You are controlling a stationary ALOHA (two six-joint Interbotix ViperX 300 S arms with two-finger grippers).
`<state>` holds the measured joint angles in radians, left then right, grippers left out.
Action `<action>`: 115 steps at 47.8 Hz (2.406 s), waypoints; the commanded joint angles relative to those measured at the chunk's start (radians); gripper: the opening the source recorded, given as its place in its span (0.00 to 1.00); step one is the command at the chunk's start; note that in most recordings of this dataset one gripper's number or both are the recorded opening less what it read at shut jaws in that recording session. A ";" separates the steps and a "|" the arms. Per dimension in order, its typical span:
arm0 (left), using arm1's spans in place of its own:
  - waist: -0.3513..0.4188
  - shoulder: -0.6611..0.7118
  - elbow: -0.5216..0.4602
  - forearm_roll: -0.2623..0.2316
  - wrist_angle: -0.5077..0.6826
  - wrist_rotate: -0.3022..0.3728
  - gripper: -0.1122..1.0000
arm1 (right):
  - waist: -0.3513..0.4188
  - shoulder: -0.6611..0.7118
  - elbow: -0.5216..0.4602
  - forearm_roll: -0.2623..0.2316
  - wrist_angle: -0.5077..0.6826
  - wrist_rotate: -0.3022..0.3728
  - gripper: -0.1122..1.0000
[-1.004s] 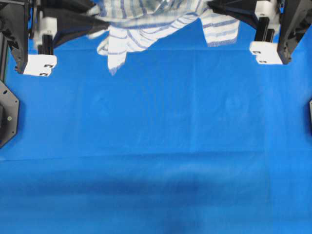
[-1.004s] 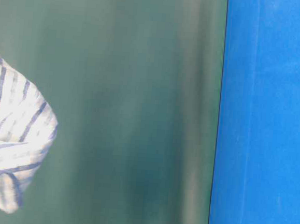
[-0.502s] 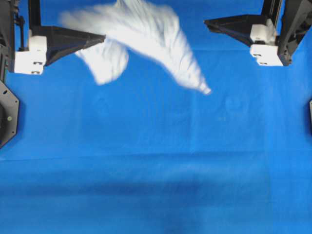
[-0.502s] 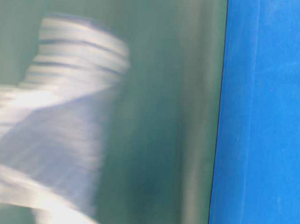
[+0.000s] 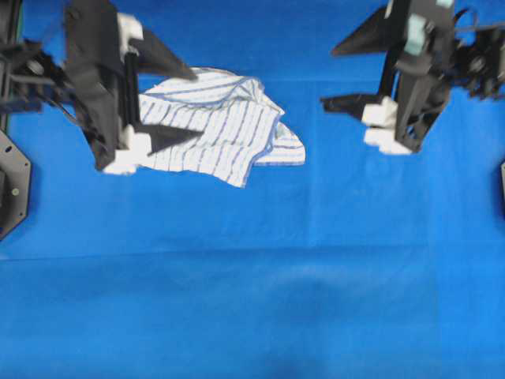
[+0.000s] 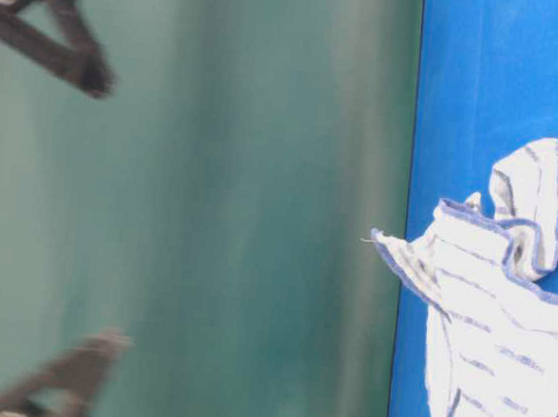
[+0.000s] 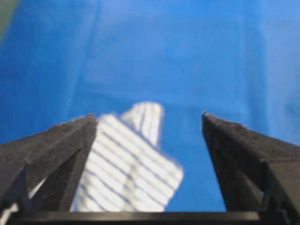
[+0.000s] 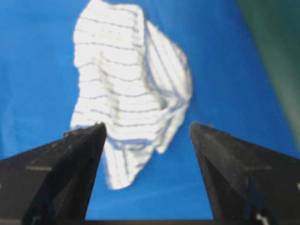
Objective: Lift the towel with both arms.
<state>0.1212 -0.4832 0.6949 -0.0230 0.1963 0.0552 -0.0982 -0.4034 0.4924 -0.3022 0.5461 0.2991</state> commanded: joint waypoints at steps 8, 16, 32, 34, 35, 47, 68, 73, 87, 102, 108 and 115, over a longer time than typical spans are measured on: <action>-0.017 0.049 0.107 -0.003 -0.084 -0.021 0.90 | -0.002 0.051 0.138 -0.002 -0.233 0.064 0.73; -0.017 0.100 0.173 -0.003 -0.087 -0.025 0.90 | -0.008 0.138 0.181 -0.002 -0.345 0.097 0.72; -0.017 0.232 0.284 -0.003 -0.215 -0.025 0.90 | -0.026 0.385 0.192 -0.002 -0.492 0.097 0.71; -0.015 0.252 0.295 -0.003 -0.238 -0.025 0.90 | -0.032 0.414 0.189 -0.002 -0.506 0.097 0.71; -0.015 0.262 0.299 -0.003 -0.245 -0.025 0.90 | -0.035 0.426 0.187 0.000 -0.512 0.097 0.71; -0.009 0.388 0.318 -0.003 -0.331 -0.023 0.90 | -0.071 0.541 0.181 0.000 -0.600 0.097 0.72; 0.008 0.443 0.310 -0.003 -0.360 -0.020 0.89 | -0.080 0.575 0.178 -0.002 -0.617 0.091 0.71; 0.023 0.445 0.310 -0.003 -0.357 -0.020 0.81 | -0.080 0.584 0.178 -0.003 -0.617 0.083 0.70; 0.083 0.460 0.305 -0.003 -0.357 -0.020 0.13 | -0.083 0.614 0.172 -0.012 -0.606 0.063 0.21; 0.072 0.387 0.290 -0.003 -0.282 -0.034 0.11 | -0.081 0.540 0.170 -0.006 -0.555 0.078 0.13; 0.064 0.265 0.255 -0.003 -0.173 -0.081 0.11 | -0.074 0.431 0.170 0.000 -0.479 0.078 0.13; 0.064 0.129 0.213 -0.005 -0.055 -0.132 0.11 | -0.074 0.287 0.158 0.000 -0.380 0.078 0.13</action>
<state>0.1871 -0.2838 0.9465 -0.0261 0.0936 -0.0644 -0.1733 -0.0230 0.6750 -0.3053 0.1243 0.3758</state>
